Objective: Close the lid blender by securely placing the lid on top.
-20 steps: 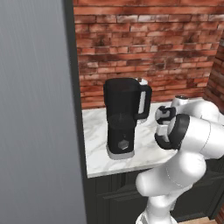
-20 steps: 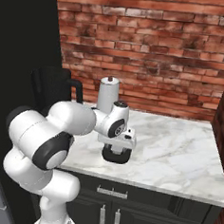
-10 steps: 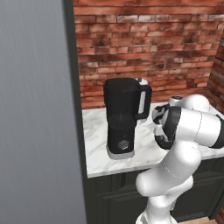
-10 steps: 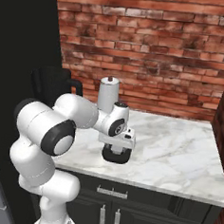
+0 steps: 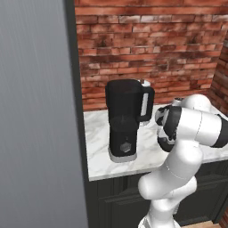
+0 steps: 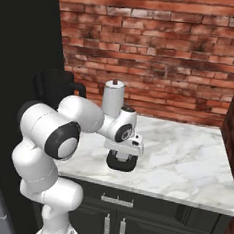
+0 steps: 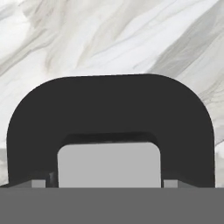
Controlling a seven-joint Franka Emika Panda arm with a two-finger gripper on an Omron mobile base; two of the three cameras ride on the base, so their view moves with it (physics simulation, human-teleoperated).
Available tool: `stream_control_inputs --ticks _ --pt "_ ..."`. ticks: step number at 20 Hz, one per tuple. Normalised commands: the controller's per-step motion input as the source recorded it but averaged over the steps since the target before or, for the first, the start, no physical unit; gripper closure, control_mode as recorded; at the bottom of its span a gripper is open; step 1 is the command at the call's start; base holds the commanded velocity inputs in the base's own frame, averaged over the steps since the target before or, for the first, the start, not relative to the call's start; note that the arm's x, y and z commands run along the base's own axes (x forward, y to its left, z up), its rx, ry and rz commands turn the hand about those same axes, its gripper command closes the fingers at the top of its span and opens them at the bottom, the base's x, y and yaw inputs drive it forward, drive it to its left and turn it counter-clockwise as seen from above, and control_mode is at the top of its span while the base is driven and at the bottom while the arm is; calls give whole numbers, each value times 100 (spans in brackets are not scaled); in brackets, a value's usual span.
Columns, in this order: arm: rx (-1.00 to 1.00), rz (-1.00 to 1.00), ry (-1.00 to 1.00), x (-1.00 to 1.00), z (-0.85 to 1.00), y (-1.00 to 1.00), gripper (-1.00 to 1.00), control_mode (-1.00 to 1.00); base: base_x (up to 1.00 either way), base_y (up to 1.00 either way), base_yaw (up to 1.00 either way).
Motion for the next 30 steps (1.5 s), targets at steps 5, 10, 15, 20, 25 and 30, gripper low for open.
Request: stream_control_inputs --ticks 5,10,15,20,25,30 --pt "0 0 0 -2 -37 24 100 -100 0 0 0" --pt "0 0 0 -3 -5 22 100 -100 0 0 0" --pt "0 0 -9 -28 44 0 100 -100 0 0 0" --pt "0 0 -14 -17 96 -15 100 -100 0 0 0" --pt "0 0 -16 -18 100 -9 100 -100 0 0 0" --pt "0 0 -12 -25 100 0 100 -100 0 0 0"
